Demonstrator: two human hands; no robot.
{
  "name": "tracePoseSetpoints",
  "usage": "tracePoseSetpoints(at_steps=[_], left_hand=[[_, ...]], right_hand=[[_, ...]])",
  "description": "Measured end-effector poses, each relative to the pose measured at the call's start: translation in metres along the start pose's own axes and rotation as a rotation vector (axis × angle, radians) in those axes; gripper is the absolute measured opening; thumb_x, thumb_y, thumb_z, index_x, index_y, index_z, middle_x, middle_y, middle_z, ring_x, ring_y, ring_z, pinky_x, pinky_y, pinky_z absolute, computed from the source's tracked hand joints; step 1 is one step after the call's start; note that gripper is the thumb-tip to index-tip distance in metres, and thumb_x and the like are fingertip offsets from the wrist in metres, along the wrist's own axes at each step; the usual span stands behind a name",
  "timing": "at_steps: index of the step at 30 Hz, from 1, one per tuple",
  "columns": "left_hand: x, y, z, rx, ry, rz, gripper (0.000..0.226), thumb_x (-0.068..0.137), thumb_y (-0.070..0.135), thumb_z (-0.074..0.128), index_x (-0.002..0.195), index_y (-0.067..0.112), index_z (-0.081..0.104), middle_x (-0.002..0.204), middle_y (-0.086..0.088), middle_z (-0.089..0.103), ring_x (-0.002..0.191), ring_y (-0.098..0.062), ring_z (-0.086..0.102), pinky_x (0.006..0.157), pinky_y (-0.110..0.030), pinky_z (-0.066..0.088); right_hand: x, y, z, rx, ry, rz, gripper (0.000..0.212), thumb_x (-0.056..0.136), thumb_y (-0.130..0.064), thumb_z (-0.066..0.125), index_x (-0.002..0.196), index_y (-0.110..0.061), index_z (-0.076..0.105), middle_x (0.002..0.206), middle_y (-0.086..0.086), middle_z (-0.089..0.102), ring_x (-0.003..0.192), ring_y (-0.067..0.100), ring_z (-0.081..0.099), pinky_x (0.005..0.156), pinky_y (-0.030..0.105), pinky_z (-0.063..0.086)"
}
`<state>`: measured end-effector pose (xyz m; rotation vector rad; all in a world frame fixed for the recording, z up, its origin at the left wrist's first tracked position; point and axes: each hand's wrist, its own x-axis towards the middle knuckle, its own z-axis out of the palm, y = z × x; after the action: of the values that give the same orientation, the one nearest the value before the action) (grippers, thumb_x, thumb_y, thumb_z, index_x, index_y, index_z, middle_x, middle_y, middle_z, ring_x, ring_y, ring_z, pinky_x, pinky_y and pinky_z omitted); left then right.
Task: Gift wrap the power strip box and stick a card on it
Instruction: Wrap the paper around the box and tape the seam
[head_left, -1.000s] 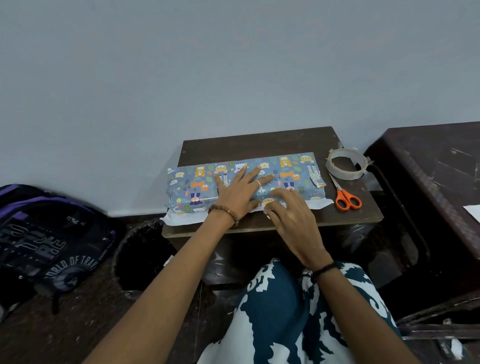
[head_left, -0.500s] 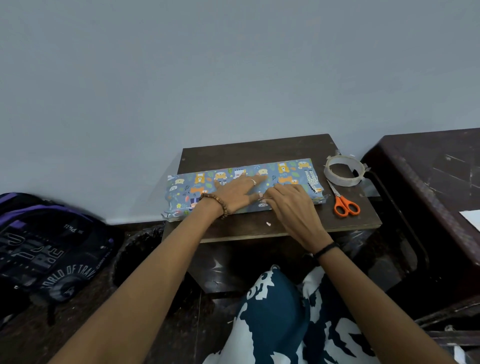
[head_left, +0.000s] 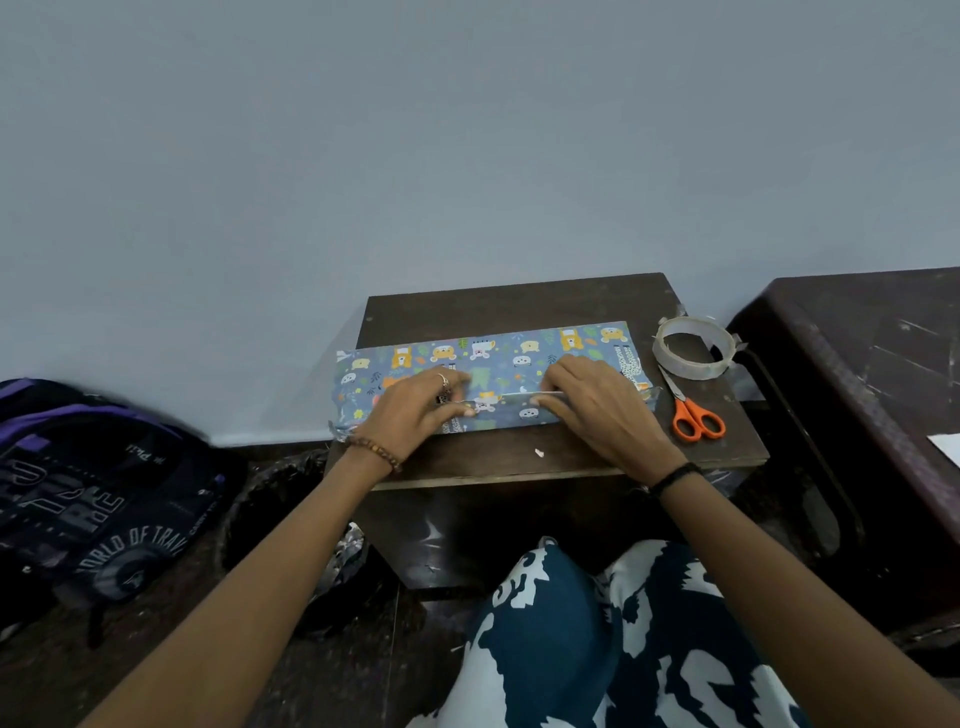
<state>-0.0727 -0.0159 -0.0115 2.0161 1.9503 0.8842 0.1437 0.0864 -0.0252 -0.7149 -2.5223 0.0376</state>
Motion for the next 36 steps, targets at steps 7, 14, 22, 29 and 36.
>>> tracePoseSetpoints(at_steps=[7,14,22,29,36], left_hand=[[0.019,-0.014,-0.015,-0.081,-0.185,-0.045,0.016,0.073,0.035,0.071,0.073,0.021,0.063,0.101,0.011,0.067,0.092,0.010,0.058,0.082,-0.019,0.043],[0.026,-0.018,-0.023,-0.043,-0.304,0.019,0.023,0.080,0.007,0.069,0.094,0.024,0.061,0.113,0.009,0.060,0.108,-0.001,0.055,0.095,-0.020,0.042],[-0.017,0.019,0.027,0.214,0.280,-0.393,0.027,0.089,0.023,0.059,0.111,0.009,0.057,0.109,-0.014,0.050,0.101,-0.033,0.052,0.080,-0.041,0.046],[0.017,0.035,0.037,-0.442,0.247,-0.777,0.083,0.067,0.050,0.063,0.132,0.004,0.041,0.130,-0.017,0.050,0.117,-0.034,0.052,0.097,-0.045,0.044],[0.043,0.038,0.028,0.108,0.039,-0.805,0.033,0.098,0.022,0.032,0.124,0.007,0.047,0.131,-0.022,0.049,0.120,-0.040,0.046,0.095,-0.040,0.038]], right_hand=[[0.027,0.021,-0.021,0.403,-0.297,0.259,0.053,0.074,-0.048,0.072,0.117,-0.025,0.049,0.108,-0.009,0.058,0.095,0.013,0.054,0.080,0.030,0.044],[0.067,0.036,-0.021,0.153,-0.677,0.221,0.105,0.068,-0.064,0.068,0.149,-0.025,0.013,0.152,0.001,0.026,0.140,0.022,0.024,0.114,0.046,0.014],[0.047,-0.018,-0.020,-0.095,-0.527,0.477,0.099,0.064,-0.080,0.053,0.140,-0.021,0.031,0.136,0.010,0.036,0.129,0.029,0.030,0.103,0.051,0.027],[0.003,-0.056,-0.011,0.432,-0.256,0.742,0.054,0.076,-0.050,0.068,0.114,-0.015,0.055,0.106,0.003,0.050,0.103,0.024,0.053,0.075,0.031,0.038],[-0.020,-0.073,-0.005,0.879,-0.102,0.784,0.017,0.082,-0.020,0.069,0.086,-0.004,0.069,0.071,0.001,0.069,0.066,0.010,0.064,0.076,0.041,0.056]])
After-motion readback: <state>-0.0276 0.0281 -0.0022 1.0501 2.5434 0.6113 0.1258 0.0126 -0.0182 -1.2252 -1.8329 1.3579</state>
